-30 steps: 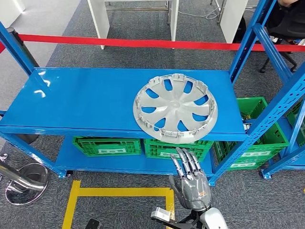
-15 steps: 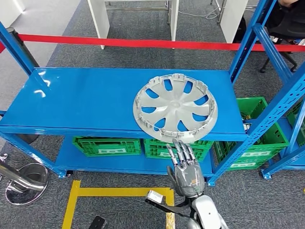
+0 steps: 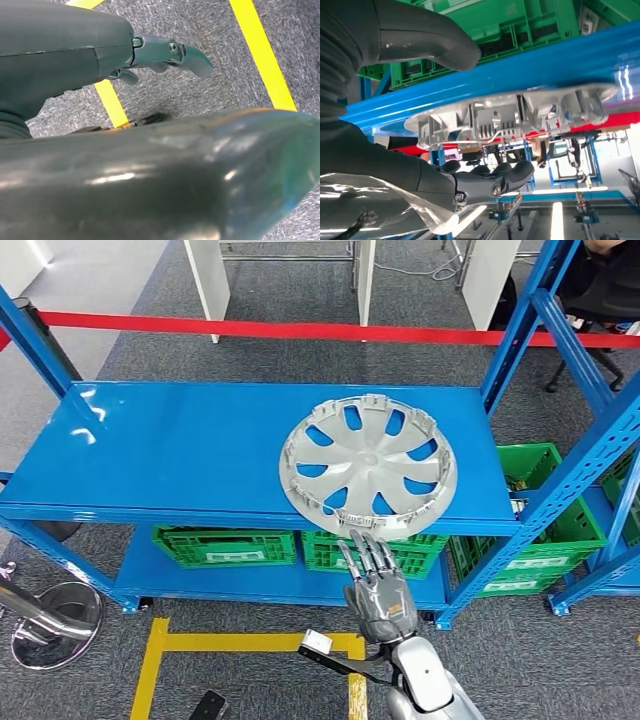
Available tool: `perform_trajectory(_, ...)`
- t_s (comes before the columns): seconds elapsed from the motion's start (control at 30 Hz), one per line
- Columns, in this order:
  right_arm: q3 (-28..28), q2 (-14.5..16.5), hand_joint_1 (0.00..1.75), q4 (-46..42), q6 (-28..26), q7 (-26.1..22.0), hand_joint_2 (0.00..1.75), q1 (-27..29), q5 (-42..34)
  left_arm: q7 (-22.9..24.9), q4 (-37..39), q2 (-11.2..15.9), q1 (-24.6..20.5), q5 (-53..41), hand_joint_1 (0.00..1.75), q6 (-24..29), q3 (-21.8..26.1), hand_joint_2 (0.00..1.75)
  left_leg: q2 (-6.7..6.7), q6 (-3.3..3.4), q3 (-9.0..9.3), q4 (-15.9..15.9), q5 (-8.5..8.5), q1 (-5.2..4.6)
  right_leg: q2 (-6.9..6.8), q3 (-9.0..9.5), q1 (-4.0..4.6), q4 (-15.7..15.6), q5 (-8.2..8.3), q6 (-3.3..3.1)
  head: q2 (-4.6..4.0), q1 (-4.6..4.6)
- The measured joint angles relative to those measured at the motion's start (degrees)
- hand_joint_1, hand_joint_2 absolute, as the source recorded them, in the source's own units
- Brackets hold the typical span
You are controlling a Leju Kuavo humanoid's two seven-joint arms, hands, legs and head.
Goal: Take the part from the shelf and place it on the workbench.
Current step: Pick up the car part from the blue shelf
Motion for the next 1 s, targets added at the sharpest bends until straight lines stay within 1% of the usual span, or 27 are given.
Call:
perform_trajectory(0.23,1.0,-0.2,0.0,2.6,0.0,0.5,1.75,-1.4,0.1,0.1,0.0,0.0,-0.1,-0.2,0.0,-0.1,-0.3,0.0,0.0,0.0,0.0,0.0,0.0,0.0,0.01,0.0,0.0,0.0,0.0,0.0,0.0,0.0)
perform_trajectory(0.63,1.3,-0.3,0.0,4.0,0.0,0.7,1.75,-2.0,0.1,0.1,0.0,-0.1,-0.2,-0.2,0.0,-0.2,-0.4,0.0,0.0,0.0,0.0,0.0,0.0,0.0,0.0,0.0,0.0,0.0,0.0,0.0,0.0,0.01)
perform_trajectory(1.0,1.5,-0.3,0.0,4.9,0.0,3.4,1.75,-5.0,2.2,0.6,0.0,-0.2,-0.4,-0.7,0.0,-1.0,-0.4,0.0,0.0,0.0,0.0,0.0,0.0,0.0,0.01,0.0,0.0,0.0,0.0,0.0,0.0,0.0)
